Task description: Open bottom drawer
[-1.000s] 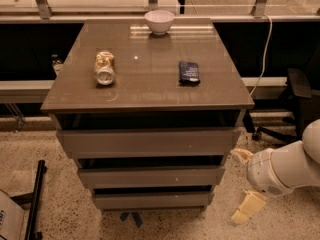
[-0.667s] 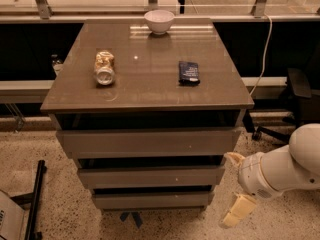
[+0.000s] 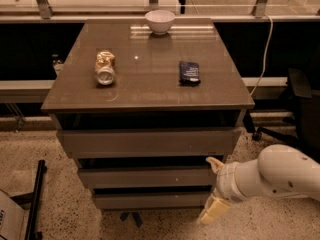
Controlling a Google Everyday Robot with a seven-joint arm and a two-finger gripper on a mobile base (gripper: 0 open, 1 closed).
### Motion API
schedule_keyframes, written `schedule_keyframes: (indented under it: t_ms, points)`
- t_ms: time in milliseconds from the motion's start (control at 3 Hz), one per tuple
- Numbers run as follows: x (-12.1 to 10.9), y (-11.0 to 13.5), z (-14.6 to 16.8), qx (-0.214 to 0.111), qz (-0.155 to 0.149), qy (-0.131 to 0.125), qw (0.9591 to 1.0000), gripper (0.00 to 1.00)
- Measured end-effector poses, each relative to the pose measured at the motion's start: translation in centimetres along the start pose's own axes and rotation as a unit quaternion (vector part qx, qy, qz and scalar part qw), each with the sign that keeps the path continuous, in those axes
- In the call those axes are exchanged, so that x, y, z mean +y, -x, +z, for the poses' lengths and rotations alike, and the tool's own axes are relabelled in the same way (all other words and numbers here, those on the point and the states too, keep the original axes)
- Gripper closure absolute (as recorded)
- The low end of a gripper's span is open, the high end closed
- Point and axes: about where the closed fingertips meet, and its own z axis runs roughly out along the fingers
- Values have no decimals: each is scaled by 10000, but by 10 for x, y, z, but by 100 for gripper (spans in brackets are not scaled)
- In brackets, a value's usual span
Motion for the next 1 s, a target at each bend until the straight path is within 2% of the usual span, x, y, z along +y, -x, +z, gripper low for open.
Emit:
schedule_keyframes:
  t_ms: [333,667,1000]
  points:
    - [-10,-6,37,-183,-15,64,9998,0]
    - [-8,-9,42,-200,18,104,9997,0]
    - [-8,-18,57,-160,222,-163,9995,0]
